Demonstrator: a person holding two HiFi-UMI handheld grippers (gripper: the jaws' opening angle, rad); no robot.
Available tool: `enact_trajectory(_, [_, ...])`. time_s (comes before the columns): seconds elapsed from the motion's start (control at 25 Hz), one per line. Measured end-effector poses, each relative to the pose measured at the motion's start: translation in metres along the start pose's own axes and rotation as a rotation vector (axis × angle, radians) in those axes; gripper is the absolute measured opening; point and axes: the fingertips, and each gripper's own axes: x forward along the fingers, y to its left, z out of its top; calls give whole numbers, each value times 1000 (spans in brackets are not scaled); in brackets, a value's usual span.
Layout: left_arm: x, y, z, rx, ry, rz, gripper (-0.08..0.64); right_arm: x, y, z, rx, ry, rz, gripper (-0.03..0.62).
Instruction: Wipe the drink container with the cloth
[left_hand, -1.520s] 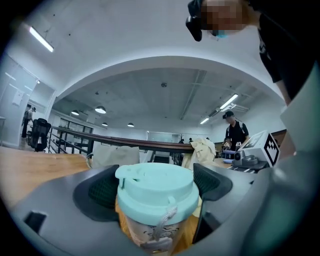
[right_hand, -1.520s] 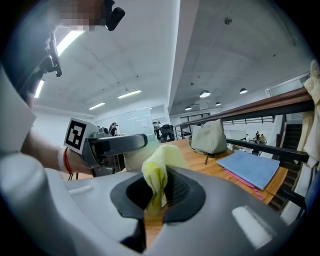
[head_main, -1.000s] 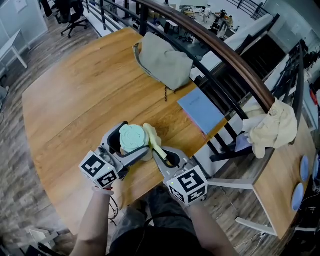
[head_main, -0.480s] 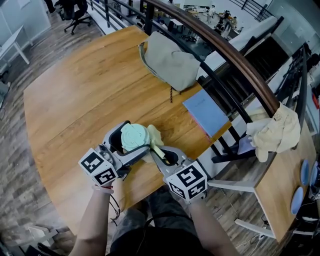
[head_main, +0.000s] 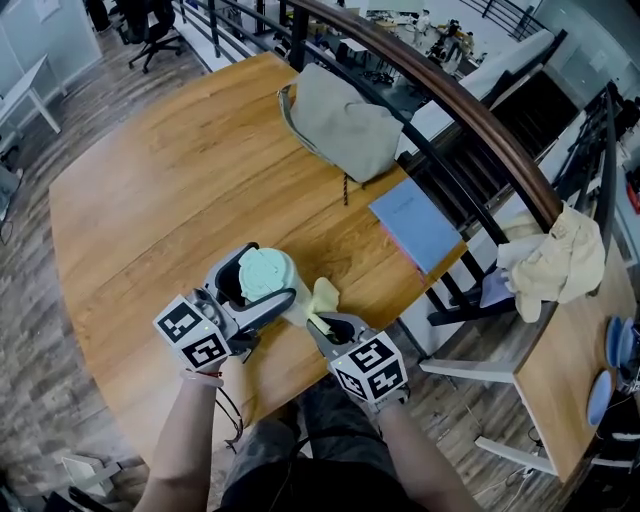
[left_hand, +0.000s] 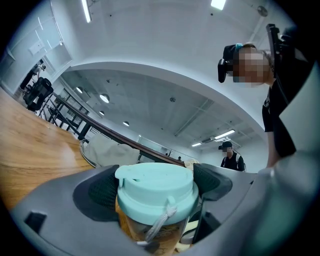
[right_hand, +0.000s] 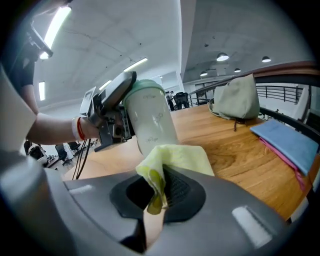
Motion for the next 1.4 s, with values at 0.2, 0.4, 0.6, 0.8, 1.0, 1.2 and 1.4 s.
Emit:
enact_trajectory(0.2, [-1, 1, -1, -3, 18, 7, 462, -5, 4, 6, 8, -35, -28, 25])
enact_trajectory(0.4, [-1, 6, 0, -26, 25, 44, 462, -19, 28, 50, -43, -163, 11, 25])
enact_trajectory(0.6, [3, 4, -1, -16, 45, 56, 462, -14, 54, 76, -105, -187, 80, 25])
enact_trajectory(0.8, [7, 2, -2, -5, 65, 54, 462, -6, 65, 85, -179, -183, 107, 25])
enact_trajectory(1.0, [9, 2, -3, -7, 80, 37, 462, -6, 67, 87, -200, -191, 139, 25])
enact_trajectory(1.2, [14, 4, -2, -22, 73, 31, 462, 0, 61, 72, -212, -155, 161, 24])
enact_trajectory(1.4, [12, 7, 0, -41, 60, 22, 462, 11, 52, 38, -172, -86, 183, 23])
